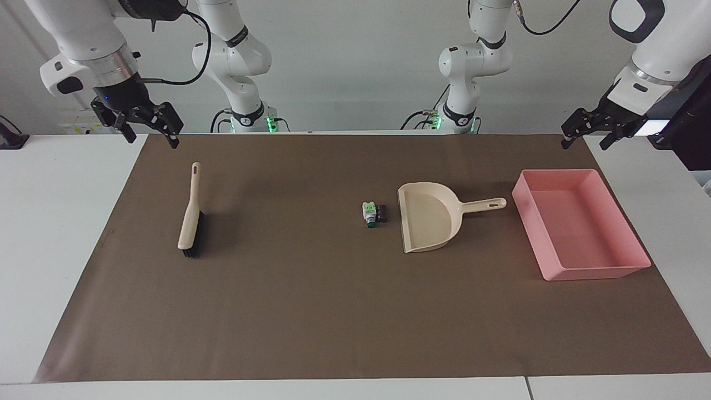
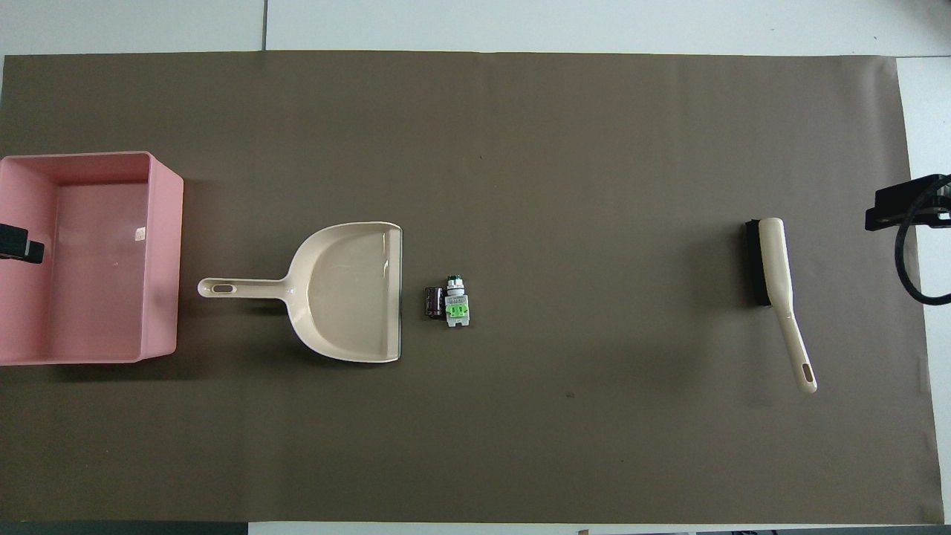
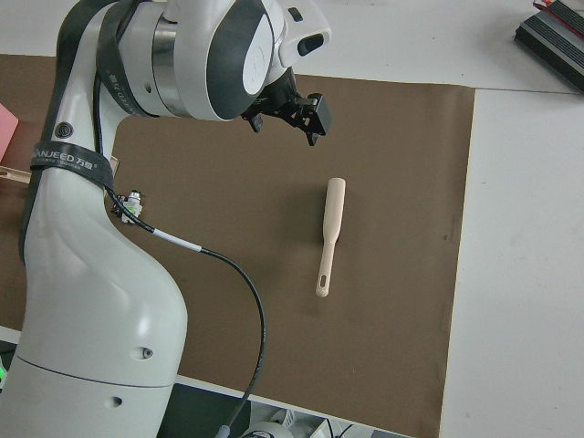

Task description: Clean e-waste and dump in bin

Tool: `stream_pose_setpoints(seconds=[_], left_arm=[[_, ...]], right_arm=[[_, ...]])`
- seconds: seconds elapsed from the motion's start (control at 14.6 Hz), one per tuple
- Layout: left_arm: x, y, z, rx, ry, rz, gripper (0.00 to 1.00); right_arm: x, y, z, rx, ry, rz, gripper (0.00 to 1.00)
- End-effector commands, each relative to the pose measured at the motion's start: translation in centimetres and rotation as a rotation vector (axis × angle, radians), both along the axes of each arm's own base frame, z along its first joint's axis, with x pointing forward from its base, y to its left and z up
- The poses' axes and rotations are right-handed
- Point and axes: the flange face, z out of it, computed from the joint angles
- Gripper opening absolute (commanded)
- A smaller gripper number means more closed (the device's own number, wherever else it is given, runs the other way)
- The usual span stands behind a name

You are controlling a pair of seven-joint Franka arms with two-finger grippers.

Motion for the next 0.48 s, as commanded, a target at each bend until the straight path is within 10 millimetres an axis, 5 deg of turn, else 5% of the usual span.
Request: stream_pose_setpoints(seconds=[0.0, 0.41], left_arm=[[-0.49, 0.02, 0.00, -0.013, 0.005, 0.012, 0.99], [-1.15, -0.53, -0.21, -0.017, 0.056, 0.001, 0.99]], right_arm=[[-0.01, 0.22, 0.07, 0.003, -0.007, -0.027, 1.00], [-0.04, 0.22, 0.02, 0.003, -0.007, -0.032, 1.00]])
